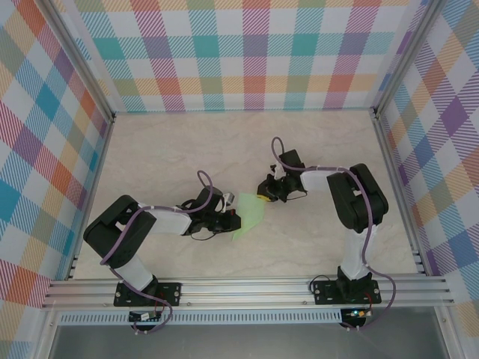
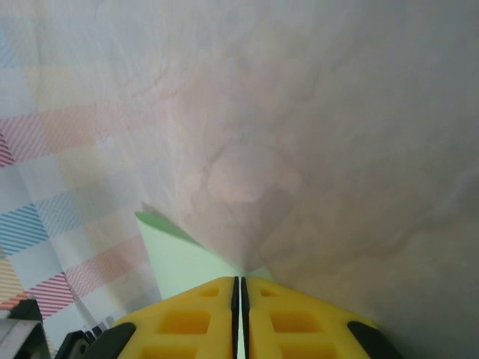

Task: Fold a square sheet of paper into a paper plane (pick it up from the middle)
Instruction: Fourth fold the wing at the center of the table.

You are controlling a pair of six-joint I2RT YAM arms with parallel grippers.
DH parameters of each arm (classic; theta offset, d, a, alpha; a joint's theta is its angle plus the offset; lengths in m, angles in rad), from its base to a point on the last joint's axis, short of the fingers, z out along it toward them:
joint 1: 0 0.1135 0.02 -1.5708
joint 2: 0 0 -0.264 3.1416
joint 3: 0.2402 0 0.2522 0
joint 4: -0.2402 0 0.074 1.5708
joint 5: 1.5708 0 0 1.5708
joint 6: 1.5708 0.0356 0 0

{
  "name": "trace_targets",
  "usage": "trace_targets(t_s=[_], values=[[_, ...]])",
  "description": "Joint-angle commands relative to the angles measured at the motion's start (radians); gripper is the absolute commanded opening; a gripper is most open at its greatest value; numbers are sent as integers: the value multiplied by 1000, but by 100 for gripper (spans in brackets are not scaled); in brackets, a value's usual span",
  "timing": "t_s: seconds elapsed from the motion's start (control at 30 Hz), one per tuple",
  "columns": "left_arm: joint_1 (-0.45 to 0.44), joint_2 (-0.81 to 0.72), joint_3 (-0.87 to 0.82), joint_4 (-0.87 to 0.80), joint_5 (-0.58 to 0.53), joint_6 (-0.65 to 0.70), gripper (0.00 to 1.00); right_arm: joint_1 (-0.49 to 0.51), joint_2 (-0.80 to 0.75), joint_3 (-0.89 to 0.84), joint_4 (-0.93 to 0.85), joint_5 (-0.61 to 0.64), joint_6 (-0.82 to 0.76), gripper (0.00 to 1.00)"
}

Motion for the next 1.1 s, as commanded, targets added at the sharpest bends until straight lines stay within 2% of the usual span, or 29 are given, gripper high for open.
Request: trace_targets(t_s=[0.0,0.23,0.43,0.77,1.07], values=[[-8,51,-54,-192,-86,26,0,-49,28,36,-54,83,-46,13],[-9,37,-53,-196,-84,25,0,-42,-93,20,-58,22,-33,13],[-8,38,-44,-192,-77,24,0,42,-180,-46,-23,10,-9,13],[-8,40,-35,-171,-58,12,0,178,-106,-94,60,1,42,13],[-8,4,-25,-189,-45,12,2,192,-22,-131,45,55,36,11]])
